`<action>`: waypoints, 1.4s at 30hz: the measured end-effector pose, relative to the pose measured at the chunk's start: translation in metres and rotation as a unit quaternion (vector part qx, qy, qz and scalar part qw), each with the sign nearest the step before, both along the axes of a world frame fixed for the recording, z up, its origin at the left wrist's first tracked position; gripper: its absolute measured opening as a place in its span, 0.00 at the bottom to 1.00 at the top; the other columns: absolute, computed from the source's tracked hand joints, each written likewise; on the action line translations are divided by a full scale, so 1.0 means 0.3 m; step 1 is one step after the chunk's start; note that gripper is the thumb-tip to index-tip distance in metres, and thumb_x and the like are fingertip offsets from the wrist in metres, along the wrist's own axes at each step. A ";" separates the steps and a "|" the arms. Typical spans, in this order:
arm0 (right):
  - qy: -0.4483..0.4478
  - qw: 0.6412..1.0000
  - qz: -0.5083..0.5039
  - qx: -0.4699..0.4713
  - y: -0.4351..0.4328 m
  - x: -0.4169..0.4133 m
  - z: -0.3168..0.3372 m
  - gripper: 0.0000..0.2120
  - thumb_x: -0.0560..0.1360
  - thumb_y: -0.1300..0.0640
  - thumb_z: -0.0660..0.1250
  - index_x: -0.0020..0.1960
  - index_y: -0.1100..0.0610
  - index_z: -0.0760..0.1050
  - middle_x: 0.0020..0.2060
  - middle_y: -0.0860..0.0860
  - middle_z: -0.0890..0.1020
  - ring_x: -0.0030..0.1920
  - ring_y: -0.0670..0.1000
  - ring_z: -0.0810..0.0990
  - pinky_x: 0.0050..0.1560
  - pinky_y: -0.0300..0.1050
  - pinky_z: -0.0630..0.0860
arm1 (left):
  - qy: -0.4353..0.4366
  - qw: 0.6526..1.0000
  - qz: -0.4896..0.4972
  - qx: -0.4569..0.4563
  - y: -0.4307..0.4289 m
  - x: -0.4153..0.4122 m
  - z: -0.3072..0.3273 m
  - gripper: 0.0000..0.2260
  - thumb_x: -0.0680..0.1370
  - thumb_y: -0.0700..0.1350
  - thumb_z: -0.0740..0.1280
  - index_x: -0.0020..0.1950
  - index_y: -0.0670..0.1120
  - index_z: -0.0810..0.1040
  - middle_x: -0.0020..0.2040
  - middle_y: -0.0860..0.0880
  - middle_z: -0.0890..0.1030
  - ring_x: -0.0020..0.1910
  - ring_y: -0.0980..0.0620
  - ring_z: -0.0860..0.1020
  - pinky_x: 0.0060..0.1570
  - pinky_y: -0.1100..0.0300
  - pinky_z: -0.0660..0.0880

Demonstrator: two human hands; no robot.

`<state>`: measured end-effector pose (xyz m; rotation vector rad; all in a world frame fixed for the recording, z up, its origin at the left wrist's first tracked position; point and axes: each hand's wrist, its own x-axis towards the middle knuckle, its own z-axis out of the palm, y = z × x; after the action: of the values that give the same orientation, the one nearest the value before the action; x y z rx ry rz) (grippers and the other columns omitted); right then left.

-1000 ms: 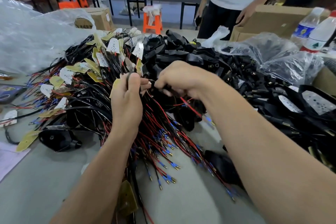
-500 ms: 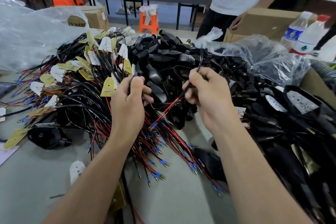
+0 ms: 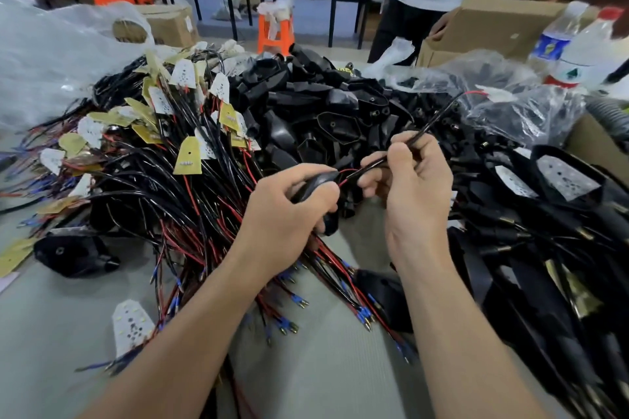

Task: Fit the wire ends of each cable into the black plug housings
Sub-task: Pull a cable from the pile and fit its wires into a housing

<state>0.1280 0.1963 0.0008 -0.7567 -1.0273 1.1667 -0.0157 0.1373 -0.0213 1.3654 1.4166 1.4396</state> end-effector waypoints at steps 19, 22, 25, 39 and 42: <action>-0.065 0.986 0.152 0.002 -0.043 0.000 0.026 0.09 0.82 0.69 0.58 0.50 0.56 0.71 0.37 0.58 0.85 0.31 0.53 0.82 0.32 0.42 0.79 | -0.194 0.980 0.038 -0.039 0.013 -0.035 -0.003 0.21 0.80 0.56 0.60 0.49 0.39 0.83 0.37 0.40 0.84 0.27 0.44 0.80 0.26 0.56 0.77; -0.070 0.985 0.159 0.010 -0.047 -0.006 0.026 0.10 0.80 0.72 0.61 0.51 0.58 0.71 0.37 0.58 0.85 0.32 0.53 0.83 0.34 0.42 0.80 | -0.159 0.986 0.007 -0.054 0.014 -0.033 -0.001 0.20 0.81 0.56 0.58 0.46 0.45 0.85 0.39 0.39 0.85 0.27 0.46 0.80 0.25 0.58 0.74; -0.073 0.984 0.162 0.005 -0.052 -0.014 0.018 0.10 0.80 0.73 0.61 0.51 0.59 0.72 0.37 0.59 0.85 0.33 0.53 0.83 0.35 0.42 0.80 | -0.146 0.987 -0.025 -0.060 0.011 -0.036 0.006 0.21 0.81 0.57 0.58 0.42 0.49 0.86 0.38 0.39 0.85 0.27 0.46 0.80 0.24 0.60 0.71; -0.145 0.965 0.216 -0.037 -0.053 -0.003 0.008 0.07 0.79 0.71 0.66 0.45 0.61 0.77 0.31 0.58 0.83 0.30 0.53 0.84 0.32 0.41 0.80 | -0.119 0.991 -0.052 0.042 0.007 -0.040 0.000 0.15 0.73 0.48 0.76 0.58 0.46 0.85 0.45 0.48 0.85 0.45 0.49 0.82 0.53 0.51 0.78; -0.141 0.969 0.198 -0.037 -0.046 -0.001 0.001 0.08 0.79 0.71 0.66 0.44 0.61 0.77 0.31 0.58 0.84 0.29 0.53 0.83 0.31 0.41 0.80 | -0.097 0.991 -0.027 0.091 0.001 -0.040 0.006 0.17 0.69 0.48 0.79 0.57 0.52 0.87 0.49 0.51 0.88 0.49 0.54 0.85 0.52 0.61 0.79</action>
<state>0.1279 0.1824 0.0009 -0.8138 -1.4250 1.4732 -0.0277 0.1375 -0.0194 1.3219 1.1391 1.6515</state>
